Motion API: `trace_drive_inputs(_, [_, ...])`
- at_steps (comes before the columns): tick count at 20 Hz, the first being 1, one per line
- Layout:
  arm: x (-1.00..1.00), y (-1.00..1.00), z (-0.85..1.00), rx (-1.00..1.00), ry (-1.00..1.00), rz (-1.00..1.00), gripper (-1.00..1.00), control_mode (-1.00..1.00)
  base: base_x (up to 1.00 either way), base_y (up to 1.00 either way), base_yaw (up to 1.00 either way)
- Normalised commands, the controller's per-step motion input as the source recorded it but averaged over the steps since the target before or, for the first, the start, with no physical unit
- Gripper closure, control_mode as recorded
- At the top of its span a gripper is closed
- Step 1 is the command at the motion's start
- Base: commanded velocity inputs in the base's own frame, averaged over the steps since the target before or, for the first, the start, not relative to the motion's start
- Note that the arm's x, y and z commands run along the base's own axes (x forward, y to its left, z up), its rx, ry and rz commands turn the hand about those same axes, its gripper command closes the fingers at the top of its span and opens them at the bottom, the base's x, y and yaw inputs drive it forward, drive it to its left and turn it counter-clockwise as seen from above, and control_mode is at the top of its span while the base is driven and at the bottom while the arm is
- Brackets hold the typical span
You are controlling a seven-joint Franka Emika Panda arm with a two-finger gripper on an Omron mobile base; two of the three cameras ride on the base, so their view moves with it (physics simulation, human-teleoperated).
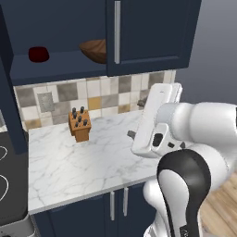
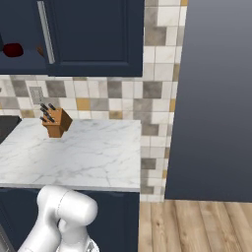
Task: Pick the mug and place it in the sink. Pick the bowl and place it in the open cabinet and then close the cabinet.
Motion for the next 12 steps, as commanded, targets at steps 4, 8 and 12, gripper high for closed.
trace_drive_inputs(4, [-0.61,0.56,0.00,-0.02,-0.04,-0.10,-1.00,-1.00,0.00,0.00,0.00])
trace_drive_inputs(8, [-0.59,0.45,0.00,-0.03,-0.09,-0.10,-1.00,-1.00,0.00,0.00,0.00])
trace_drive_inputs(12, [-0.56,0.40,0.00,-0.05,-0.12,-0.09,-1.00,-1.00,0.00,0.00,0.00])
